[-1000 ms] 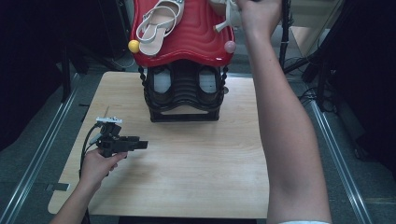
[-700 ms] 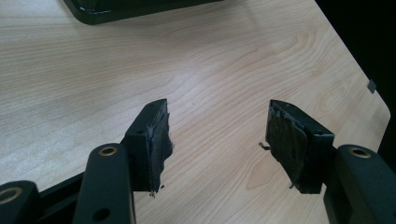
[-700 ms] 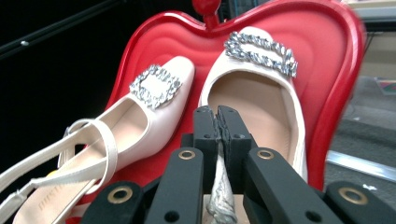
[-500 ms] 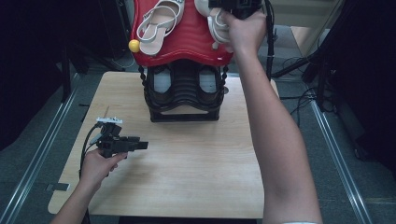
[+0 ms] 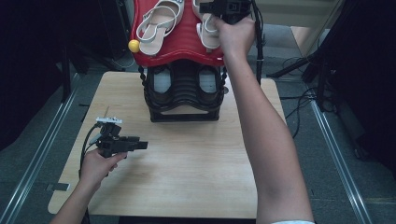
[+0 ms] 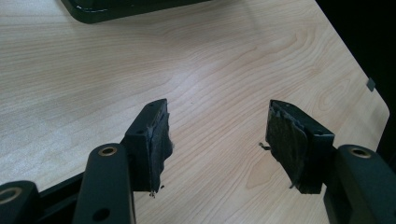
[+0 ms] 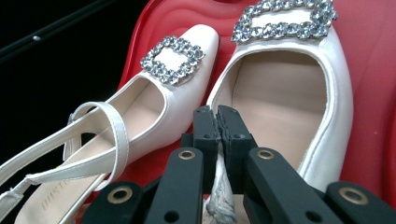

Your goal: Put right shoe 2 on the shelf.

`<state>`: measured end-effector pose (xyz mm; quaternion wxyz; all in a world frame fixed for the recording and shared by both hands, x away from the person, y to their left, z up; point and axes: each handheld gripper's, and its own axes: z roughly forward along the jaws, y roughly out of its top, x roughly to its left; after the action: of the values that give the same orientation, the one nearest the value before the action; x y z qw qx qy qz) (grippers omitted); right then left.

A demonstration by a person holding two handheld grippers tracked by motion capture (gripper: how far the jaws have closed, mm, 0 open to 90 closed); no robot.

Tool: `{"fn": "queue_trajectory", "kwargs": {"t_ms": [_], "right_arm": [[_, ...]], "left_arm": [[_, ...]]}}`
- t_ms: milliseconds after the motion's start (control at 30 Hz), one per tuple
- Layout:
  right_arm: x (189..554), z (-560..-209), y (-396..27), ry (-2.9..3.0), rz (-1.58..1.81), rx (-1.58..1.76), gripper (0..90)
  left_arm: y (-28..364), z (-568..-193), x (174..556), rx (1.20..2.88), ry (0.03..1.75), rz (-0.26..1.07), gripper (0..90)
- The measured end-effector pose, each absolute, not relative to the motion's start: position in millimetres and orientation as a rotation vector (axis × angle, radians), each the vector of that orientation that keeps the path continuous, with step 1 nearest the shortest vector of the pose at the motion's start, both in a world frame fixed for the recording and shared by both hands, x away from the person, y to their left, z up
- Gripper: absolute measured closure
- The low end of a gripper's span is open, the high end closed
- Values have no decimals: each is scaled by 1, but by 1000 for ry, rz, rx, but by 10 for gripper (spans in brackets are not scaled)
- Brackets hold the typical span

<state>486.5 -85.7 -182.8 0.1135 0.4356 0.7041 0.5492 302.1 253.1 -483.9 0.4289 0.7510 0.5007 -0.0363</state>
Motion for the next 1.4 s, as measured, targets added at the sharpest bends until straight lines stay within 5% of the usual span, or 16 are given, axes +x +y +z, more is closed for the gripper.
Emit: {"fn": "queue_trajectory", "kwargs": {"t_ms": [667,1400], "right_arm": [[479,-186,-84,2129,1594,1242,872],[479,-175,-109,2054,1637,1182,585]], "left_arm": [[252,-485,303,1879,1258,-92,398],[252,-486,304,1890,1259,-93,397]]}}
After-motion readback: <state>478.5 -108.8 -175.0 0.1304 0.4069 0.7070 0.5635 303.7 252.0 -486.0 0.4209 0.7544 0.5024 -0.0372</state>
